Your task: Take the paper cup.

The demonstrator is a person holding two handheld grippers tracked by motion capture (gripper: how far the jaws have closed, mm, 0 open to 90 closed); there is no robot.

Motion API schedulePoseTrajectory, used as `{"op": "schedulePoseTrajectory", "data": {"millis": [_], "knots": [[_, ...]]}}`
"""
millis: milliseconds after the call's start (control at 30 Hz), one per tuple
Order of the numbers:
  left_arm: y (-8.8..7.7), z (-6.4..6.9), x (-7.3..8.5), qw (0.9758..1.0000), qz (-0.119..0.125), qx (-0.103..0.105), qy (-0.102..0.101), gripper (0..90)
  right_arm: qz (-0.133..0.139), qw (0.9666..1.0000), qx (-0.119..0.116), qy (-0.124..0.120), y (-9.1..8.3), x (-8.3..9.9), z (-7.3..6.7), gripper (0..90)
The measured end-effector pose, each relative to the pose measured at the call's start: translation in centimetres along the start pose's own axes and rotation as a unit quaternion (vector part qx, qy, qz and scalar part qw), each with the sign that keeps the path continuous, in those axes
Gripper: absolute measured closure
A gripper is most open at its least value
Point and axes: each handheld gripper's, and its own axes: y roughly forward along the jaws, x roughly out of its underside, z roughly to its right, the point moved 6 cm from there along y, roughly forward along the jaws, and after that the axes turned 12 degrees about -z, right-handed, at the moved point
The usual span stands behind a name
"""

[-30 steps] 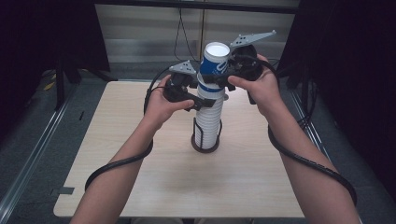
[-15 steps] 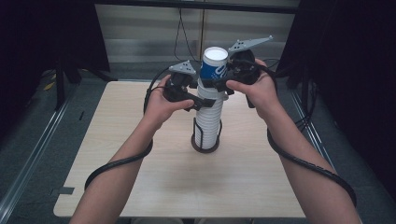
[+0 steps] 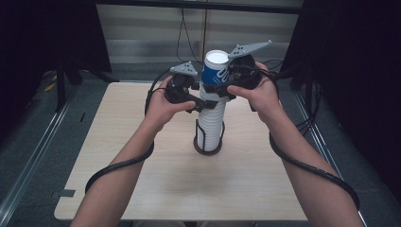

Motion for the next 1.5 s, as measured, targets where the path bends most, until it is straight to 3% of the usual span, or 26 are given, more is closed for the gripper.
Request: {"op": "schedulePoseTrajectory", "data": {"millis": [100, 267, 633, 967, 1167, 1367, 1500], "knots": [[0.0, -0.1, 0.1, 1.0, 0.002, 0.0, -0.001, 14.7, 0.01, 0.9999, -0.003, 0.005, -0.3, -0.3, 0.0, 19.2], [-0.1, -0.2, 0.2, 1.0, 0.004, 0.002, -0.006, 14.7, 0.05, 0.9985, -0.012, 0.018, -1.9, -1.7, 0.2, 20.9], [0.0, 0.0, 0.0, 0.9999, 0.005, 0.002, -0.011, 14.5, 0.044, 0.999, -0.004, 0.01, -3.3, -2.7, 0.3, 21.5], [-0.3, -0.1, 0.5, 0.9998, -0.02, -0.001, -0.006, 15.5, 0.052, 0.9985, -0.005, 0.014, -3.6, -3.0, 0.3, 21.4], [-0.7, 0.0, 0.8, 0.9997, -0.021, 0.002, -0.009, 15.5, 0.051, 0.9986, -0.006, 0.015, -4.0, -3.1, 0.2, 21.4], [-1.3, -0.2, 1.3, 0.9994, -0.029, -0.007, -0.015, 15.5, 0.061, 0.998, -0.002, 0.018, -4.7, -3.2, 0.3, 21.3], [-1.7, -0.1, 1.5, 0.9994, -0.033, -0.012, -0.009, 15.5, 0.064, 0.9977, 0.002, 0.021, -5.2, -3.4, 0.5, 21.1]]}}
